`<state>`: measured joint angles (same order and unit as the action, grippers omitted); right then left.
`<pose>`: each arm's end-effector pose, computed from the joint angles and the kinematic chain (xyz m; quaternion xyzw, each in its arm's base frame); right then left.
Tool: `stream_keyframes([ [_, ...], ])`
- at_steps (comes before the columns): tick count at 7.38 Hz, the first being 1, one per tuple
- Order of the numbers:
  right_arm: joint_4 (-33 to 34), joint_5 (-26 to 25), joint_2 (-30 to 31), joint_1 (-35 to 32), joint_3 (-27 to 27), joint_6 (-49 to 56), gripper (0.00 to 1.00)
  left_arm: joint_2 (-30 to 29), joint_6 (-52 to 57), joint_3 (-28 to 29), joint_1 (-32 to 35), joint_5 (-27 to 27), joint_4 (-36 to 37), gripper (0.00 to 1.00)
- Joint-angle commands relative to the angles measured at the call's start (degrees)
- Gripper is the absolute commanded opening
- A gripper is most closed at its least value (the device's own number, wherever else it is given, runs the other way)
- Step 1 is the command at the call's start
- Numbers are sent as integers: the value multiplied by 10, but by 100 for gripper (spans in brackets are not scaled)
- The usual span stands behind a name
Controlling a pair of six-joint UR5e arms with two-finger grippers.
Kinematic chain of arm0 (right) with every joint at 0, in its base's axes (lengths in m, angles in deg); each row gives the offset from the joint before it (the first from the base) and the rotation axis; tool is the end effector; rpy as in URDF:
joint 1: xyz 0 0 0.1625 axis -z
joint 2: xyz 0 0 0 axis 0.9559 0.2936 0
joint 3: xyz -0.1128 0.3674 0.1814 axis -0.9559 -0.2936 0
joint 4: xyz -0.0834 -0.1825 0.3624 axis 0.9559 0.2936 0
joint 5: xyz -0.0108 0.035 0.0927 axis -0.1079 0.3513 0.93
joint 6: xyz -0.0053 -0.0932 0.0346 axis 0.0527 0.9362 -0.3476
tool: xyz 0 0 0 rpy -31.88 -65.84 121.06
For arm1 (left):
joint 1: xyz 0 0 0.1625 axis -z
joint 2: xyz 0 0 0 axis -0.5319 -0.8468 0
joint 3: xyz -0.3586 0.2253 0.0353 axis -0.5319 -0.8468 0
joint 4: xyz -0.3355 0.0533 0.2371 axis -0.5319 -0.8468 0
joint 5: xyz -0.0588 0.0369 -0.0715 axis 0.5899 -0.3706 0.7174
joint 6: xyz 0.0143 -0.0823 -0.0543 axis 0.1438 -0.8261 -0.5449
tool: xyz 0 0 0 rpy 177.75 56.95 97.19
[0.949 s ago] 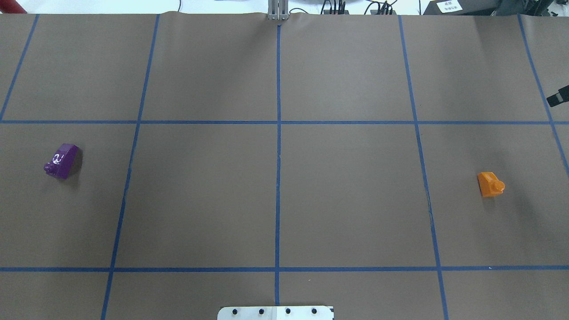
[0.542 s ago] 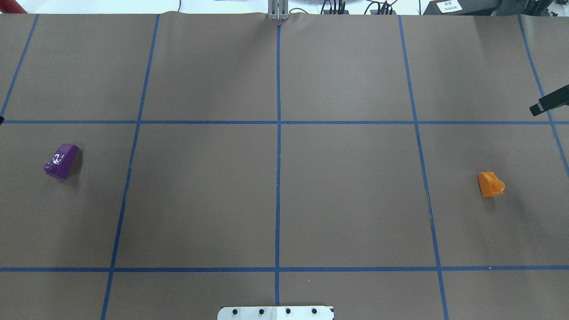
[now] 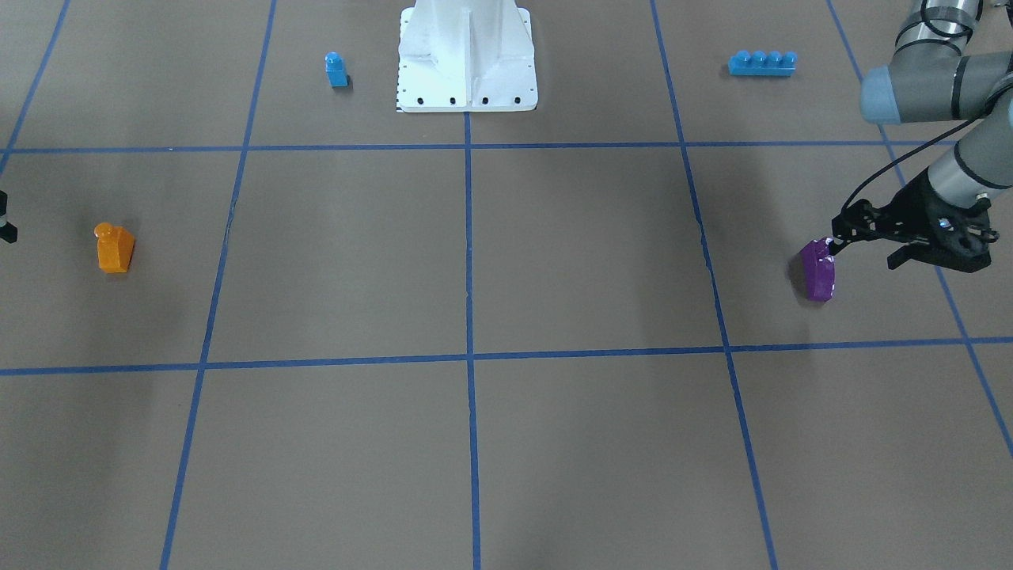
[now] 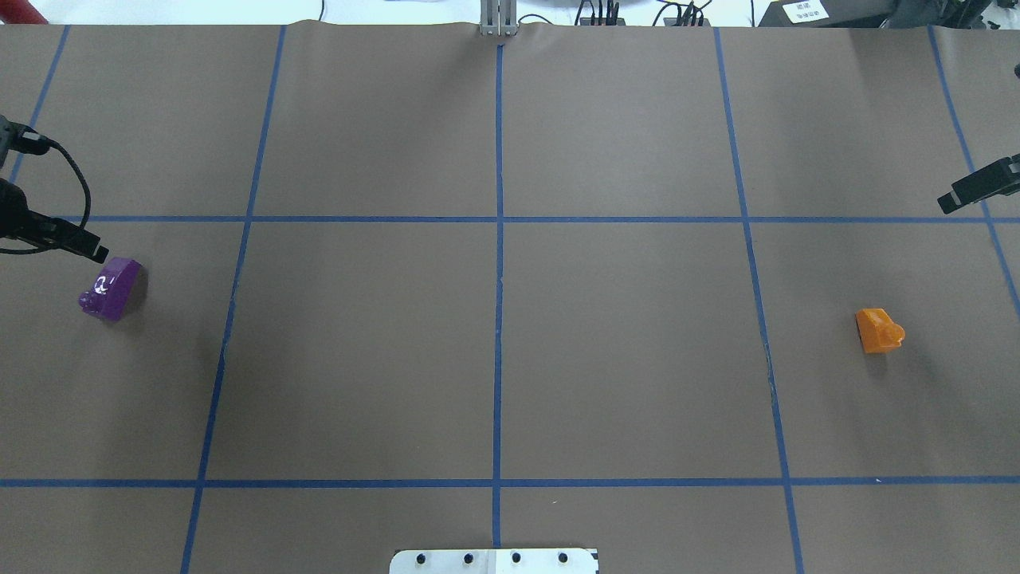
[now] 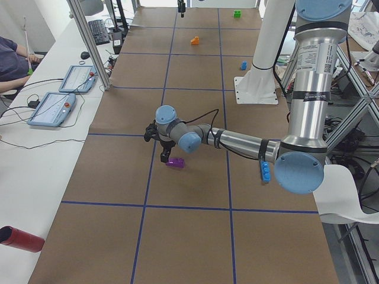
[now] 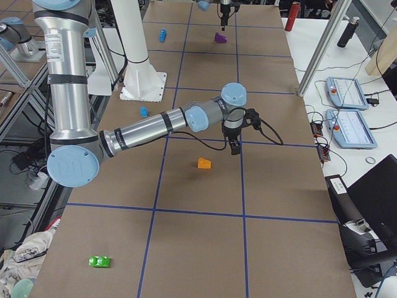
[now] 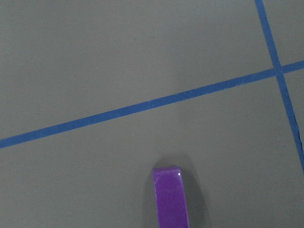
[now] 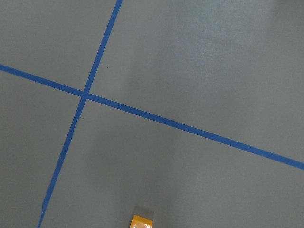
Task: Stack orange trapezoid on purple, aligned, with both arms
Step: 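Lower the left gripper onto the purple trapezoid block and close it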
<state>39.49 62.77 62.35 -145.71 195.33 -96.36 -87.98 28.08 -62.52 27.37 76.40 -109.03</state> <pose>-0.0881 -0.5022 0.4727 0.1017 -0.4034 -0.1191 0.9015 0.2096 -0.4982 0.5447 0.0829 0.4058 0.1036 0.9043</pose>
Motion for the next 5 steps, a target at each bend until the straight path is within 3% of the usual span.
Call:
stream_keyframes([
  [1, 0, 0, 0, 0, 1, 0, 100, 0, -27, 12, -46, -61, -11, 100],
  [3, 0, 0, 1, 1, 0, 0, 100, 4, -28, 18, -48, -65, -12, 94],
  [5, 0, 1, 0, 1, 0, 0, 100, 3, -28, 24, -54, -64, -12, 70],
])
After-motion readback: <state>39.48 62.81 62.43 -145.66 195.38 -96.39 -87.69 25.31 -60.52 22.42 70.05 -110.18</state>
